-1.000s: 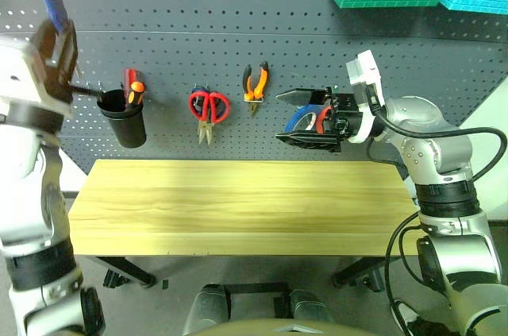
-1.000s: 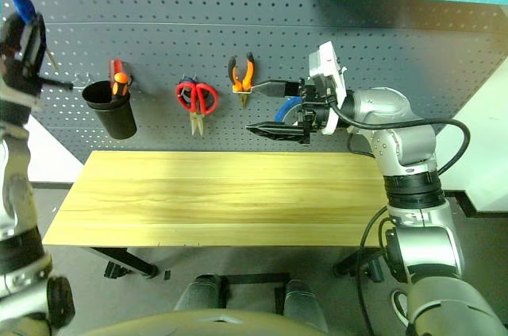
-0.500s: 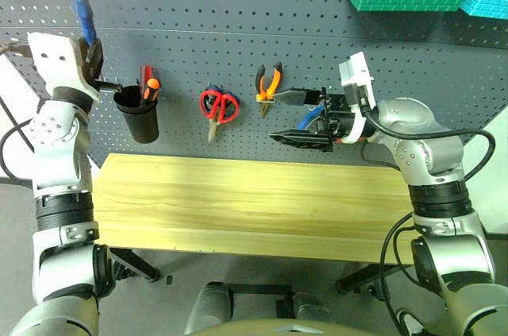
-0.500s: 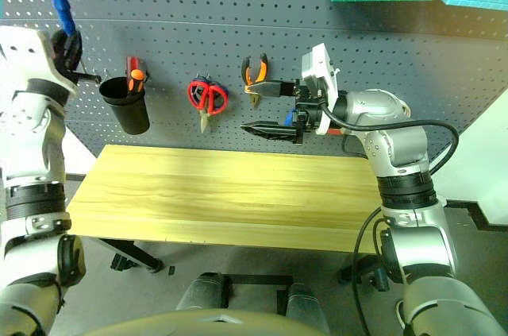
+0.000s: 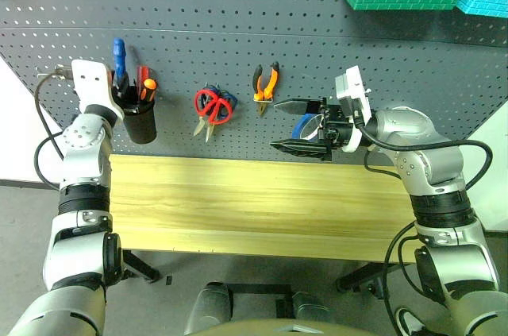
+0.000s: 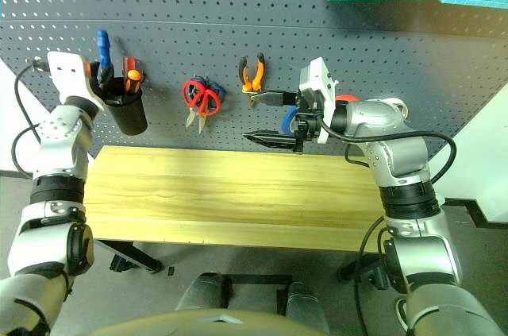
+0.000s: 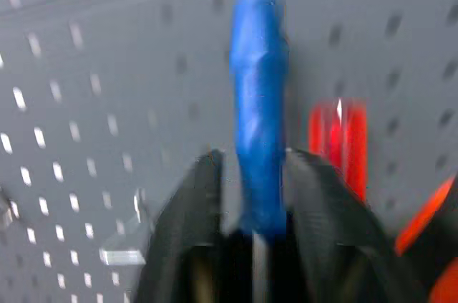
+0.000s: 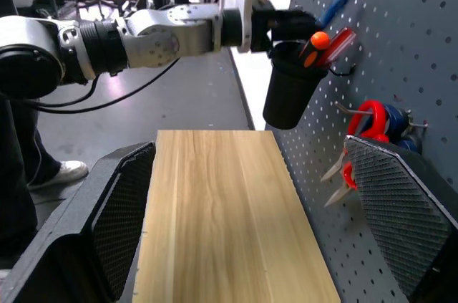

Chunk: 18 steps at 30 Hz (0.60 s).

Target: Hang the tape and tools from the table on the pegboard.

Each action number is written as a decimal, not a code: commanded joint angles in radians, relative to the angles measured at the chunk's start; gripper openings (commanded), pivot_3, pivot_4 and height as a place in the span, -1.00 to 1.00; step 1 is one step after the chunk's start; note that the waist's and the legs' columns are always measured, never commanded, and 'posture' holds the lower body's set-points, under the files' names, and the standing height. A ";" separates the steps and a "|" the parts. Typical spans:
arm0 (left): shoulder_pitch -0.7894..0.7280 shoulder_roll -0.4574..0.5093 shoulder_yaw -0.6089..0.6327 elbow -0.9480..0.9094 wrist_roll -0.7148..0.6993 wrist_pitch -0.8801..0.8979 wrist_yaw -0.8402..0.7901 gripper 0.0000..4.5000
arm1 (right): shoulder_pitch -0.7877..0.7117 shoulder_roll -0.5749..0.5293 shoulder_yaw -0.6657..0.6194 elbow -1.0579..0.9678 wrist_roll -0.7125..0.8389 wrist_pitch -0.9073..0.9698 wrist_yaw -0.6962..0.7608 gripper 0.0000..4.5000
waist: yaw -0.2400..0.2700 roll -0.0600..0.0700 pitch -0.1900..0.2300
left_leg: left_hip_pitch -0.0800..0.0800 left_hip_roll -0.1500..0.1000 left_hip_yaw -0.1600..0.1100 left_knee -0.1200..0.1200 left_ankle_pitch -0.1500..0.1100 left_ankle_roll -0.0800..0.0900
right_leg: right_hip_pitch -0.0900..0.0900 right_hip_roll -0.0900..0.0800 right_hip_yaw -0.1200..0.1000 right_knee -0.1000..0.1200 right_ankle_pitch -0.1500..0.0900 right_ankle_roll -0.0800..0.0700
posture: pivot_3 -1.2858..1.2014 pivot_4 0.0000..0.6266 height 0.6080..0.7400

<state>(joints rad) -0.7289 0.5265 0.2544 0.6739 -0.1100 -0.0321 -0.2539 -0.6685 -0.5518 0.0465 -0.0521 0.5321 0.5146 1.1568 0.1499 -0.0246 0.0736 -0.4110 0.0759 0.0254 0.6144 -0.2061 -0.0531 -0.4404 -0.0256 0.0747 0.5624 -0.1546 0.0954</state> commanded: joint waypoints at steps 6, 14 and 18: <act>0.106 0.001 0.015 -0.359 -0.079 0.041 -0.075 0.64 | 0.025 -0.046 -0.068 -0.091 0.058 0.044 -0.032 1.00 | -0.001 0.000 0.001 | -0.001 0.000 0.001 0.000 0.000 0.000 | -0.001 -0.001 0.000 0.000 -0.001 0.000 | 0.18 -0.75 1.00; 0.438 0.063 0.130 -0.759 -0.368 0.164 -0.337 0.64 | 0.104 -0.106 -0.090 -0.146 0.097 0.090 -0.021 1.00 | -0.037 0.001 0.002 | -0.001 0.003 0.002 0.000 0.000 0.000 | -0.002 -0.001 0.000 0.001 -0.002 -0.002 | 0.16 -0.70 1.00; 0.606 0.124 0.142 -0.787 -0.394 0.122 -0.506 0.64 | 0.143 -0.118 -0.078 -0.138 0.094 0.084 -0.006 1.00 | -0.068 0.003 0.004 | 0.000 0.003 0.002 0.000 0.000 0.000 | -0.002 -0.001 0.000 0.001 -0.005 0.002 | 0.15 -0.69 1.00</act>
<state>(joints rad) -0.1397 0.6311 0.3765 -0.0756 -0.4746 0.1223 -0.6857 -0.5224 -0.6602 -0.0155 -0.1721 0.6119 0.6053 1.1425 0.0822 -0.0219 0.0779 -0.4103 0.0794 0.0276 0.6150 -0.2063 -0.0530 -0.4426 -0.0272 0.0746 0.5630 -0.1595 0.0970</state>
